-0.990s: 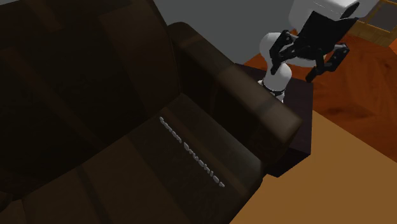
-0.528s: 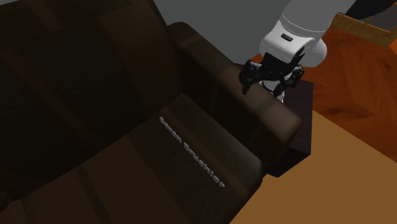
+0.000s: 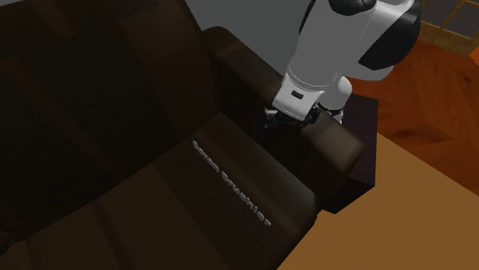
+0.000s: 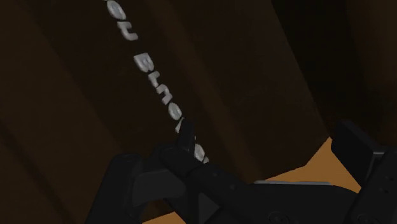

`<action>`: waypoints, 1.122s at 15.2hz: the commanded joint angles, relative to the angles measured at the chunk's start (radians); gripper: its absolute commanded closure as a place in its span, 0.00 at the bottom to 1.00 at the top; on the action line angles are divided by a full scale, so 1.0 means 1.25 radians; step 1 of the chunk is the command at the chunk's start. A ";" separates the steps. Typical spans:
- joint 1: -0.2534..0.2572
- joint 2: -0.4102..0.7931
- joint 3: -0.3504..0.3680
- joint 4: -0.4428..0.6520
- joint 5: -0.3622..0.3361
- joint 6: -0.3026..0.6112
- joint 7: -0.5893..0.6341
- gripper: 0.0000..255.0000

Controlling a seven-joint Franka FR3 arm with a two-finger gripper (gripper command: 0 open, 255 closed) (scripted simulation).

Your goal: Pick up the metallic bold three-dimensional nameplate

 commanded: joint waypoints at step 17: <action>0.007 0.568 -0.147 0.175 0.109 0.341 -0.559 0.00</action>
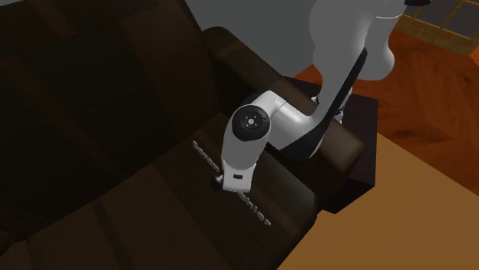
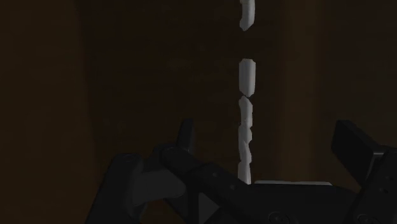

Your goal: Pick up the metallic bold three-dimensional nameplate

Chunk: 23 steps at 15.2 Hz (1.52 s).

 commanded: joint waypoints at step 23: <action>-0.014 0.063 0.009 0.004 0.026 0.054 -0.036 1.00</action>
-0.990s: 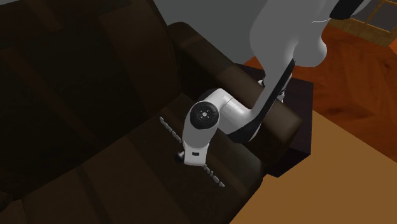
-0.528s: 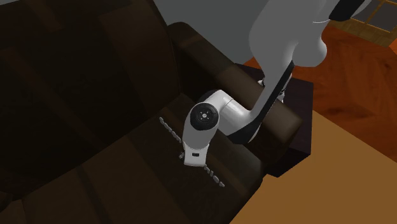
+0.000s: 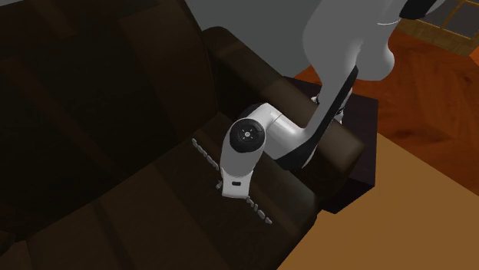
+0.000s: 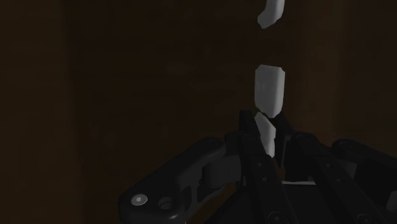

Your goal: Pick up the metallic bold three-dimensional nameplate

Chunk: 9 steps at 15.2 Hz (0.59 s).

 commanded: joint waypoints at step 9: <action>0.013 -0.080 -0.012 0.027 -0.034 -0.101 0.010 1.00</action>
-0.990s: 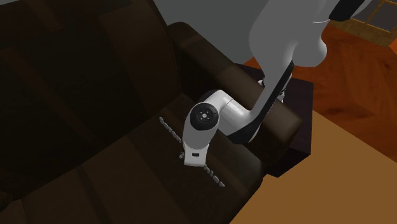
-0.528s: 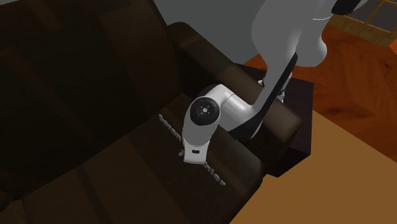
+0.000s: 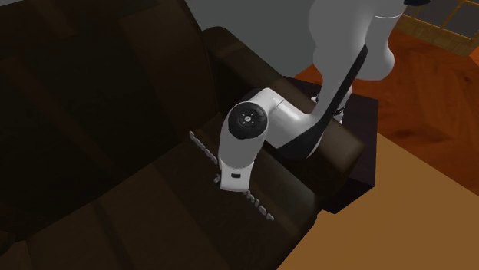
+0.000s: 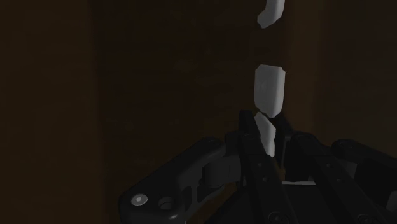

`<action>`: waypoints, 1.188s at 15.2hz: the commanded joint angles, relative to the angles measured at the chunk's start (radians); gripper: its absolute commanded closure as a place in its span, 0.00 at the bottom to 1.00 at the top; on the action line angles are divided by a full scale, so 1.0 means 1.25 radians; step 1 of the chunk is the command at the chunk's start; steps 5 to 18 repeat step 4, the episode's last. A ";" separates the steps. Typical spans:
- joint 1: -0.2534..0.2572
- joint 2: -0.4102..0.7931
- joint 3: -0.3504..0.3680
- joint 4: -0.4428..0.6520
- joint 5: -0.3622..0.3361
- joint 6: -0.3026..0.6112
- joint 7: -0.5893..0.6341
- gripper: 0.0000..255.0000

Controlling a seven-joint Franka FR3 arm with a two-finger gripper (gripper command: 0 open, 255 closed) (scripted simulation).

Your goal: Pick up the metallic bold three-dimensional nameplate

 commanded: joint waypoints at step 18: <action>0.003 -0.023 -0.002 0.011 -0.009 -0.032 0.003 1.00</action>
